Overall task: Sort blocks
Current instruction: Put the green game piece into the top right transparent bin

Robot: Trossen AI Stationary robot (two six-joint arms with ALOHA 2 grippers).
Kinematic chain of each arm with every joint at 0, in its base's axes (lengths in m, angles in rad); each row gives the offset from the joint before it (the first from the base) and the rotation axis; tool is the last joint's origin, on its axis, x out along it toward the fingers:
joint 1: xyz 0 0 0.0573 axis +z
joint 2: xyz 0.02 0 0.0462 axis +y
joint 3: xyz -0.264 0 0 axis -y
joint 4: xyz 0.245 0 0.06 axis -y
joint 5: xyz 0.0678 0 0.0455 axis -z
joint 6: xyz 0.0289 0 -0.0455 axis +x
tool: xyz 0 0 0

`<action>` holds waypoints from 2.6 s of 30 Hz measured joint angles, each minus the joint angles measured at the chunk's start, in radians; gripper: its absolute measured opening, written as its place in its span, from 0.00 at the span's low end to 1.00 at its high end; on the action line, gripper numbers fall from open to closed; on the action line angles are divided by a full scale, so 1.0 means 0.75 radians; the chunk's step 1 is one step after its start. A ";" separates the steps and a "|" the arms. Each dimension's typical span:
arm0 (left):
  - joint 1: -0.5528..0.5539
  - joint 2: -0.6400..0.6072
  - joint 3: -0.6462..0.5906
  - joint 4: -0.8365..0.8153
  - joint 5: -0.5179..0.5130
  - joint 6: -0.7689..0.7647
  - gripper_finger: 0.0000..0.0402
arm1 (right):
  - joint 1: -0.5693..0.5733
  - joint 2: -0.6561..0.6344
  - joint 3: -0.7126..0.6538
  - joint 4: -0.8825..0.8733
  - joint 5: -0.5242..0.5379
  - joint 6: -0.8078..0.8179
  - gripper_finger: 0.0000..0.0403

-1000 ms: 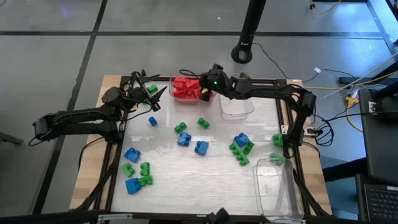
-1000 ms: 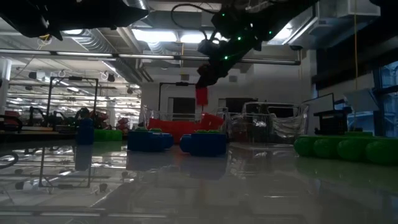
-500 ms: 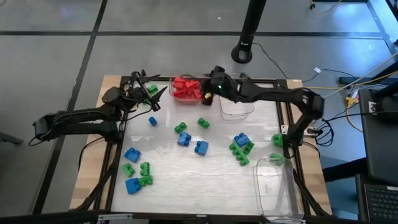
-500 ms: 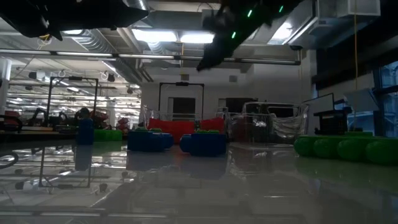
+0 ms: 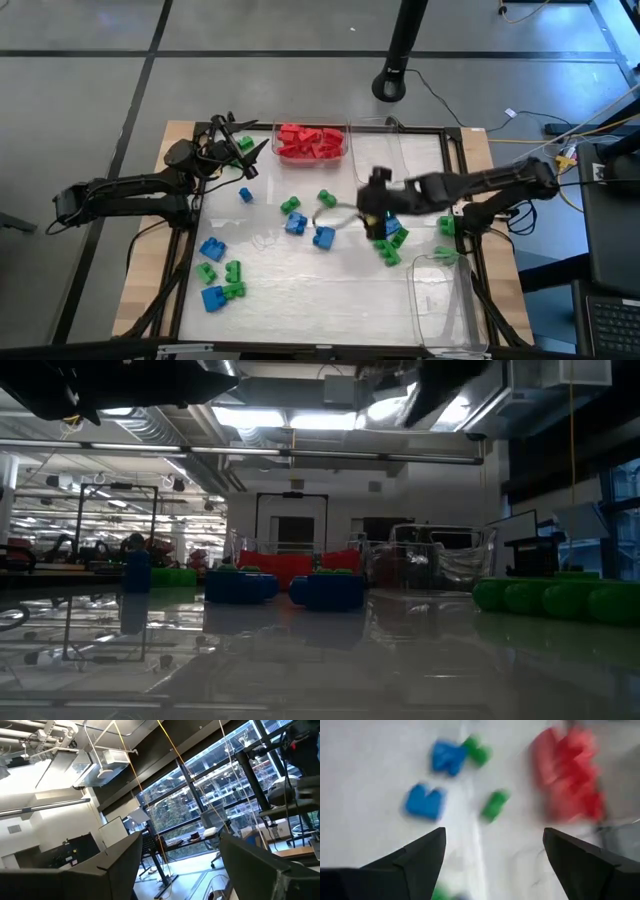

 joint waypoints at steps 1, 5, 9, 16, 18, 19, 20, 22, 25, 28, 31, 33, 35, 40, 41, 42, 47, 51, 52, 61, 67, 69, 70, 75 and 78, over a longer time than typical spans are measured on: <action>0.000 0.000 0.000 0.001 0.000 0.000 0.63 | 0.037 0.002 -0.001 -0.048 -0.015 0.063 0.83; 0.000 0.000 0.000 0.000 0.000 -0.001 0.63 | 0.154 0.047 -0.002 -0.204 -0.050 0.302 0.83; 0.000 0.000 0.000 -0.005 0.000 -0.019 0.63 | 0.231 0.106 -0.002 -0.359 -0.105 0.510 0.83; 0.000 0.000 0.000 -0.004 0.000 -0.020 0.63 | 0.310 0.209 -0.002 -0.579 -0.217 0.593 0.83; 0.000 0.000 0.000 -0.003 0.000 -0.015 0.63 | 0.312 0.232 -0.002 -0.638 -0.217 0.588 0.83; 0.000 0.000 0.000 -0.004 0.000 -0.014 0.63 | 0.310 0.241 -0.002 -0.653 -0.214 0.585 0.83; 0.000 0.000 0.000 -0.004 0.000 -0.015 0.63 | 0.310 0.249 -0.002 -0.664 -0.212 0.582 0.83; 0.000 0.000 0.000 -0.003 0.000 -0.014 0.63 | 0.307 0.263 -0.002 -0.678 -0.212 0.573 0.83; 0.000 0.000 0.000 -0.003 0.000 -0.011 0.63 | 0.290 0.268 -0.013 -0.653 -0.214 0.587 0.83; 0.000 0.000 0.000 -0.004 0.000 -0.011 0.63 | 0.274 0.265 -0.072 -0.618 -0.232 0.603 0.83; 0.000 0.000 0.000 -0.005 0.000 -0.011 0.63 | 0.251 0.263 -0.143 -0.574 -0.305 0.617 0.79; 0.000 0.000 0.000 -0.004 0.000 -0.010 0.63 | 0.242 0.262 -0.192 -0.519 -0.339 0.625 0.74; 0.000 0.000 0.000 -0.004 0.000 -0.010 0.63 | 0.227 0.262 -0.236 -0.467 -0.366 0.618 0.66; 0.000 0.000 0.000 -0.003 0.000 -0.010 0.63 | 0.227 0.262 -0.314 -0.453 -0.376 0.584 0.50; 0.000 0.000 0.000 -0.004 0.000 -0.010 0.63 | 0.227 0.261 -0.328 -0.453 -0.375 0.592 0.48; 0.000 0.000 0.000 -0.004 0.000 -0.010 0.63 | 0.227 0.261 -0.341 -0.451 -0.371 0.599 0.46; 0.000 0.000 0.000 -0.003 0.000 -0.010 0.63 | 0.204 0.261 -0.395 -0.385 -0.367 0.637 0.42; 0.000 0.000 0.000 -0.003 0.000 -0.010 0.63 | 0.149 0.259 -0.397 -0.380 -0.367 0.636 0.42; 0.000 0.000 0.000 -0.003 0.000 -0.010 0.63 | 0.136 0.252 -0.397 -0.380 -0.367 0.632 0.42; -0.001 0.000 0.000 -0.007 0.000 -0.010 0.63 | 0.096 0.233 -0.423 -0.327 -0.392 0.649 0.42; -0.001 0.000 0.000 -0.008 0.000 -0.010 0.63 | 0.099 0.233 -0.545 -0.147 -0.438 0.697 0.42; -0.001 0.000 0.000 -0.007 0.001 -0.010 0.63 | 0.099 0.228 -0.576 -0.119 -0.438 0.702 0.42; -0.001 0.000 0.000 -0.007 0.000 -0.010 0.63 | 0.099 0.227 -0.585 -0.110 -0.437 0.701 0.42; -0.001 0.000 0.000 -0.005 0.000 -0.010 0.63 | 0.099 0.232 -0.597 -0.097 -0.423 0.671 0.41; -0.001 -0.001 0.000 -0.005 0.001 -0.010 0.63 | 0.099 0.233 -0.597 -0.099 -0.424 0.631 0.34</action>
